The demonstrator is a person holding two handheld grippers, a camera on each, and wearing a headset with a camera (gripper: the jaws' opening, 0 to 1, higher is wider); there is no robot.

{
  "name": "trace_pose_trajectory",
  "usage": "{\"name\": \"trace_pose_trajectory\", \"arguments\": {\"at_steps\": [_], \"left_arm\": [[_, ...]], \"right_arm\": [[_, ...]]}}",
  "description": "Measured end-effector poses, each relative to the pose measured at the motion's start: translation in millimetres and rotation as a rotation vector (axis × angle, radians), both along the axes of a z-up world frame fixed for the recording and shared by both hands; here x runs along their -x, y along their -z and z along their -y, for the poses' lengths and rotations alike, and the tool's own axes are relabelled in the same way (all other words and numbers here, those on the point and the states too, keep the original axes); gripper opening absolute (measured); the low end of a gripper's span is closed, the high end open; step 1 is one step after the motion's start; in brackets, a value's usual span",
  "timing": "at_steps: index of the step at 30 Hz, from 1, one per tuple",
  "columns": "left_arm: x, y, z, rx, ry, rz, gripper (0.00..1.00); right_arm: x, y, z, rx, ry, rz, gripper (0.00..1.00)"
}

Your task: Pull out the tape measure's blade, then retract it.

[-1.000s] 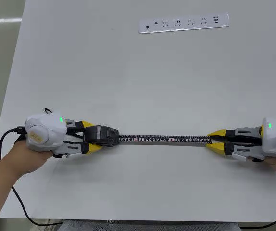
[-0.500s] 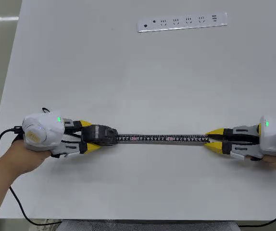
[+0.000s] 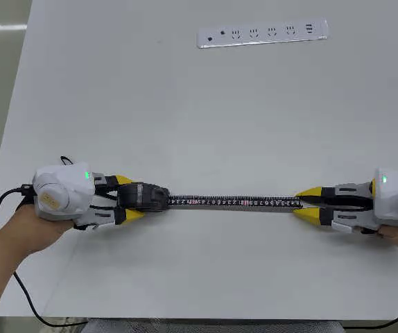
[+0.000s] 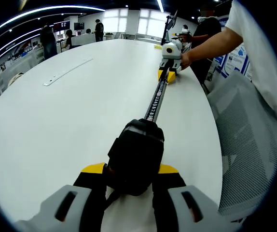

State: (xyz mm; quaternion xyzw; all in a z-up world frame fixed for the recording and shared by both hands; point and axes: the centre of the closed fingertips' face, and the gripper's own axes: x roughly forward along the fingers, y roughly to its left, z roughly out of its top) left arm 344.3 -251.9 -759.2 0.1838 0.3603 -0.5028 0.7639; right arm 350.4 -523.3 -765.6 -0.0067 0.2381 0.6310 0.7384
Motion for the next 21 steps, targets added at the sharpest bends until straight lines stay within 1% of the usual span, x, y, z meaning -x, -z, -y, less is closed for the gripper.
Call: {"name": "trace_pose_trajectory", "arguments": {"at_steps": [4, 7, 10, 12, 14, 18, 21], "left_arm": [[-0.1, 0.0, -0.3, 0.002, -0.001, 0.002, 0.33], [1.3, -1.6, 1.0, 0.015, -0.008, -0.015, 0.36], [0.3, -3.0, 0.9, 0.012, -0.001, -0.001, 0.37], [-0.2, -4.3, 1.3, 0.017, -0.004, -0.001, 0.39], [-0.2, -3.8, 0.2, 0.01, -0.003, -0.004, 0.38], [-2.7, -5.8, -1.3, 0.011, -0.014, 0.001, 0.39], [-4.6, -6.9, -2.6, 0.009, -0.028, 0.008, 0.41]], "right_arm": [[0.0, 0.1, 0.0, 0.0, 0.001, -0.003, 0.17], [0.2, -0.3, -0.7, -0.004, 0.003, -0.009, 0.19], [-0.1, -0.6, -1.4, -0.006, 0.005, -0.011, 0.19], [-0.4, -0.6, -1.5, -0.006, 0.006, -0.013, 0.19], [-0.8, -0.5, -1.4, -0.006, 0.008, -0.014, 0.19], [-1.5, -0.6, -1.5, -0.006, 0.012, -0.016, 0.19], [-2.2, -0.6, -1.7, -0.007, 0.019, -0.02, 0.2]]}}
